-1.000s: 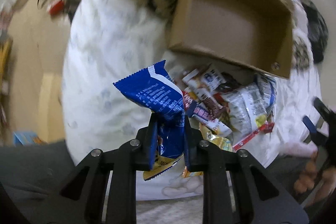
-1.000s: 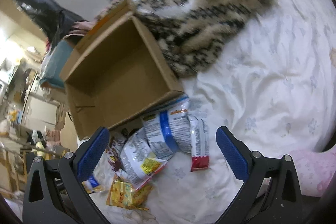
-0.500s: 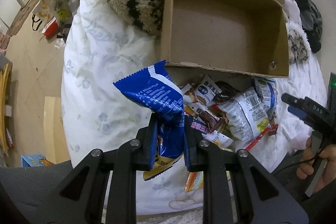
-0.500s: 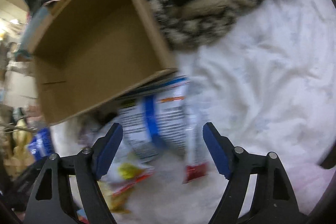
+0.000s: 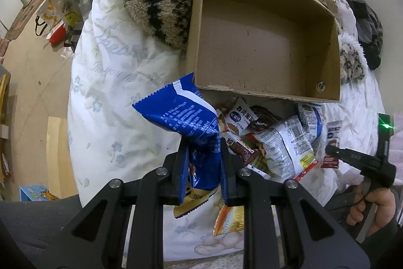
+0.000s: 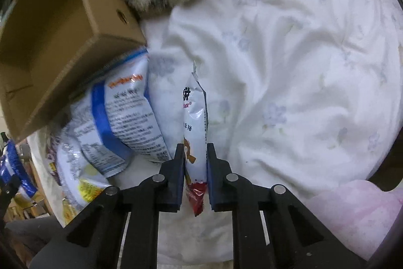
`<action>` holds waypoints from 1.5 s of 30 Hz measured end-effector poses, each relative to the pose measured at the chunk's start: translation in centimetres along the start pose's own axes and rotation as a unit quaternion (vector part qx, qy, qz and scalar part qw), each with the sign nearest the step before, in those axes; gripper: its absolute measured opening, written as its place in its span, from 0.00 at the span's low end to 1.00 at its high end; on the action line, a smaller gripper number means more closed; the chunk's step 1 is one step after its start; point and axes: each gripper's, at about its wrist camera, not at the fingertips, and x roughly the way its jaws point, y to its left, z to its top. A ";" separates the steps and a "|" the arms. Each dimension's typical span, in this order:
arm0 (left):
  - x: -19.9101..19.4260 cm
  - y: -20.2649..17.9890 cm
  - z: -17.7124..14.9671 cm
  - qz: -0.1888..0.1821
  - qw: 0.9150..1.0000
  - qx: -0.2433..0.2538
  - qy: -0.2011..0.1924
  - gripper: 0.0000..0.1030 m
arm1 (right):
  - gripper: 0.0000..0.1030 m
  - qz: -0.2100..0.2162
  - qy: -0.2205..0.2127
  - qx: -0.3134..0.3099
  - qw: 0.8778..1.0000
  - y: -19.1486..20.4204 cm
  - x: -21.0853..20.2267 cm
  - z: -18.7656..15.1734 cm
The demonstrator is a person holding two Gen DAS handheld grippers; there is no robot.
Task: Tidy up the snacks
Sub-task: 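Carry both bars over the cardboard box and open both tools to drop them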
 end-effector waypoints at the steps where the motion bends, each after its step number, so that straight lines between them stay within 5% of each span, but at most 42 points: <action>1: 0.0 0.0 0.0 0.002 1.000 0.001 -0.001 0.17 | 0.15 0.001 -0.008 -0.002 1.000 -0.1 -0.5 -0.2; 8: -0.2 0.1 -0.4 0.027 0.999 0.009 -0.016 0.17 | 0.15 0.038 -0.110 0.051 0.992 -2.5 -6.1 -0.5; 12: -0.7 0.6 -0.4 0.045 0.998 0.005 -0.033 0.17 | 0.15 0.089 -0.189 0.080 0.975 -3.3 -9.5 -0.4; 17: -1.6 0.9 -0.6 0.070 0.996 0.005 -0.061 0.17 | 0.15 0.163 -0.262 0.046 0.950 -1.4 -12.4 -1.1; 30: -5.3 -0.4 1.5 0.075 0.989 0.023 -0.128 0.17 | 0.15 0.229 -0.268 -0.024 0.936 3.1 -13.7 -0.7; 45: -4.6 -6.8 8.6 0.071 0.979 0.106 -0.159 0.17 | 0.15 0.226 -0.256 -0.074 0.937 6.9 -12.3 5.1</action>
